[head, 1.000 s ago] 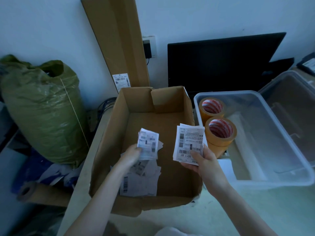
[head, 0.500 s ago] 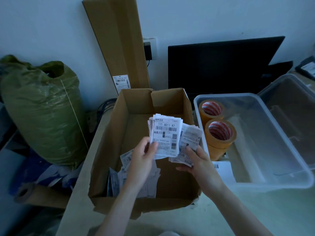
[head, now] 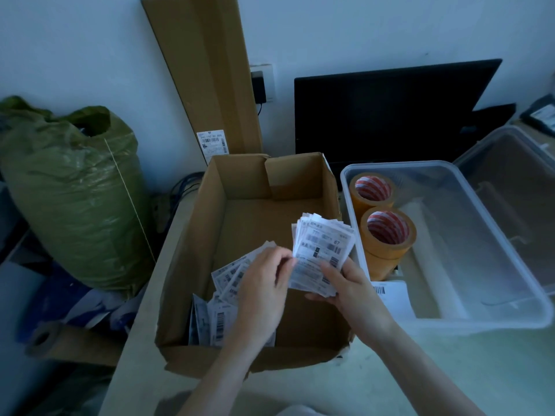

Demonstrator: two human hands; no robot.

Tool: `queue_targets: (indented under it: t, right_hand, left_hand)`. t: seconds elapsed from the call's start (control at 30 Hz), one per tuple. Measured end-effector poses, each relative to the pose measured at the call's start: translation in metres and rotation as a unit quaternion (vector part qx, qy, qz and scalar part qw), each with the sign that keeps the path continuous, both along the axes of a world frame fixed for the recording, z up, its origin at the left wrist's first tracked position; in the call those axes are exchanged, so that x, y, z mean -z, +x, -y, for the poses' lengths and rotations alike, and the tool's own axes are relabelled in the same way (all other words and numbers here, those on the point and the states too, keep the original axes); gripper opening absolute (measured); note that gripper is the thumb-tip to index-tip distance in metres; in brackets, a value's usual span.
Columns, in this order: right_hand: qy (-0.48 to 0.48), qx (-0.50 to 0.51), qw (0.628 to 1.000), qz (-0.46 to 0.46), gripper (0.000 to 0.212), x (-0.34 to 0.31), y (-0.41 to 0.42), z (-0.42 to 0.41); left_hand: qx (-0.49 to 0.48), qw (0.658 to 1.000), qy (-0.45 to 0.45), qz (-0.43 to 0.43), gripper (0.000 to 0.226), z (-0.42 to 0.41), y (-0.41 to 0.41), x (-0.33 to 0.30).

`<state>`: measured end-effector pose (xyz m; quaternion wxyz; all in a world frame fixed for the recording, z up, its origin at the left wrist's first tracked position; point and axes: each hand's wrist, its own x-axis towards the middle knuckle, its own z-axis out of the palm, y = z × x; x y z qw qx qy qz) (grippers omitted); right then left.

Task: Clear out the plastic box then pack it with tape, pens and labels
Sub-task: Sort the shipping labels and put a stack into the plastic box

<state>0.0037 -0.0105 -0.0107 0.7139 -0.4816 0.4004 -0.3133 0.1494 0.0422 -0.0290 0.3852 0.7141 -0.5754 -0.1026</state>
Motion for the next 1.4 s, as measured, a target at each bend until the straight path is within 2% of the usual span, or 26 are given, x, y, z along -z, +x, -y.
queue_targets:
  t: [0.07,0.17,0.23,0.27,0.33,0.4,0.5,0.57,0.63,0.73,0.83,0.97,1.03,1.17,1.23,1.3,1.4]
  right_hand:
    - [0.001,-0.003,1.0,-0.006,0.022,0.002,-0.002,0.001]
    - [0.021,0.009,1.0,-0.006,0.023,0.004,-0.005,0.002]
    - [0.037,0.019,0.999,-0.004,0.023,0.006,-0.007,0.003]
    - [0.041,0.022,0.999,-0.004,0.023,0.007,-0.008,0.004]
    - [0.046,0.028,0.999,-0.003,0.023,0.008,-0.009,0.004]
    - [0.046,0.031,0.998,0.0,0.024,0.009,-0.009,0.003]
    - [0.049,0.037,0.998,0.005,0.024,0.009,-0.009,0.003]
    - [0.051,0.039,0.998,0.009,0.025,0.01,-0.009,0.003]
    - [0.053,0.043,0.998,0.011,0.025,0.01,-0.01,0.003]
    - [0.056,0.047,0.997,0.013,0.025,0.01,-0.01,0.003]
    - [0.061,0.047,0.997,0.008,0.025,0.01,-0.009,0.003]
    - [0.062,0.043,0.997,-0.001,0.024,0.01,-0.009,0.004]
    - [0.064,0.045,0.997,-0.002,0.023,0.01,-0.009,0.003]
    - [0.062,0.044,0.997,-0.009,0.023,0.011,-0.009,0.004]
    - [0.064,0.046,0.997,-0.007,0.024,0.011,-0.009,0.004]
    - [0.065,0.046,0.997,-0.003,0.024,0.011,-0.009,0.003]
    - [0.062,0.044,0.997,-0.004,0.025,0.01,-0.01,0.003]
  left_hand:
    - [0.016,0.999,-0.002,0.031,0.035,0.001,0.003,0.003]
    - [0.022,1.0,0.005,0.015,0.026,0.004,0.015,0.006]
    - [-0.015,0.999,0.044,-0.008,0.02,0.01,0.033,0.014]
    - [-0.043,0.995,0.093,-0.017,0.024,0.014,0.046,0.022]
    - [-0.087,0.968,0.233,-0.024,0.039,0.023,0.073,0.045]
    - [-0.116,0.927,0.356,-0.018,0.05,0.029,0.095,0.068]
    - [-0.131,0.876,0.463,-0.016,0.065,0.029,0.106,0.092]
    - [-0.122,0.856,0.502,0.026,0.075,0.028,0.105,0.103]
    - [-0.121,0.855,0.5,0.063,0.075,0.028,0.103,0.109]
    - [-0.125,0.864,0.486,0.048,0.068,0.031,0.1,0.112]
    - [-0.139,0.868,0.47,0.079,0.07,0.035,0.097,0.111]
    - [-0.14,0.866,0.479,0.029,0.072,0.036,0.099,0.11]
    - [-0.143,0.865,0.482,0.01,0.062,0.036,0.103,0.11]
    - [-0.09,0.873,0.479,-0.024,0.026,0.033,0.116,0.125]
    - [-0.072,0.878,0.472,0.001,0.031,0.035,0.125,0.139]
    - [-0.073,0.878,0.471,0.042,0.039,0.035,0.123,0.122]
    - [-0.079,0.879,0.464,0.072,0.035,0.041,0.127,0.108]
